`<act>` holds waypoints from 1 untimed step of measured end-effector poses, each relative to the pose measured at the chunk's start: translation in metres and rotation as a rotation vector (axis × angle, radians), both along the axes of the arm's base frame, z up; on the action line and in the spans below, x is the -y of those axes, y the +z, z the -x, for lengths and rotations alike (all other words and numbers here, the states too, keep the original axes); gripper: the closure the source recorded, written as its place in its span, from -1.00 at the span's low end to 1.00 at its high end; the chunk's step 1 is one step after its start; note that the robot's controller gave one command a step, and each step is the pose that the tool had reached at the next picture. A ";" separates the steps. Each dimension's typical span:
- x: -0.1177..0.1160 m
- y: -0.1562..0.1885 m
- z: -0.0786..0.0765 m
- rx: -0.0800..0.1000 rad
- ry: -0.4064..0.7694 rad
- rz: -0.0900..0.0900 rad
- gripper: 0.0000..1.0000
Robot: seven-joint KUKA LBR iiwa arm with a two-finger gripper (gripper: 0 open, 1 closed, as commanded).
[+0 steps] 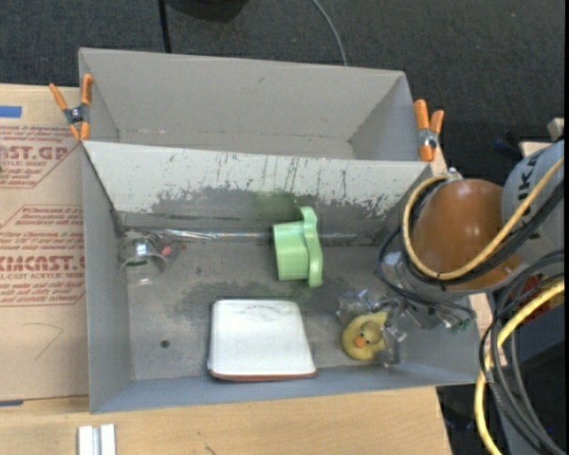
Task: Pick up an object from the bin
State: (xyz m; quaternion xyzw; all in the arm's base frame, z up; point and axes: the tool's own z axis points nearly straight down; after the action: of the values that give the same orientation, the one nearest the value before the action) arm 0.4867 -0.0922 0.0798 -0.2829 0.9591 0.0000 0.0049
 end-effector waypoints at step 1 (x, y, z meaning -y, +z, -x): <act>-0.005 -0.001 0.000 0.007 0.022 0.004 1.00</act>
Offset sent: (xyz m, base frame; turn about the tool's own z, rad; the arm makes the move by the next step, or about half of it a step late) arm -0.0031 0.0192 -0.0080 -0.0885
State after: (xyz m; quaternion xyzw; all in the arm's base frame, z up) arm 0.4866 -0.0876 0.0787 -0.2933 0.9560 -0.0029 0.0075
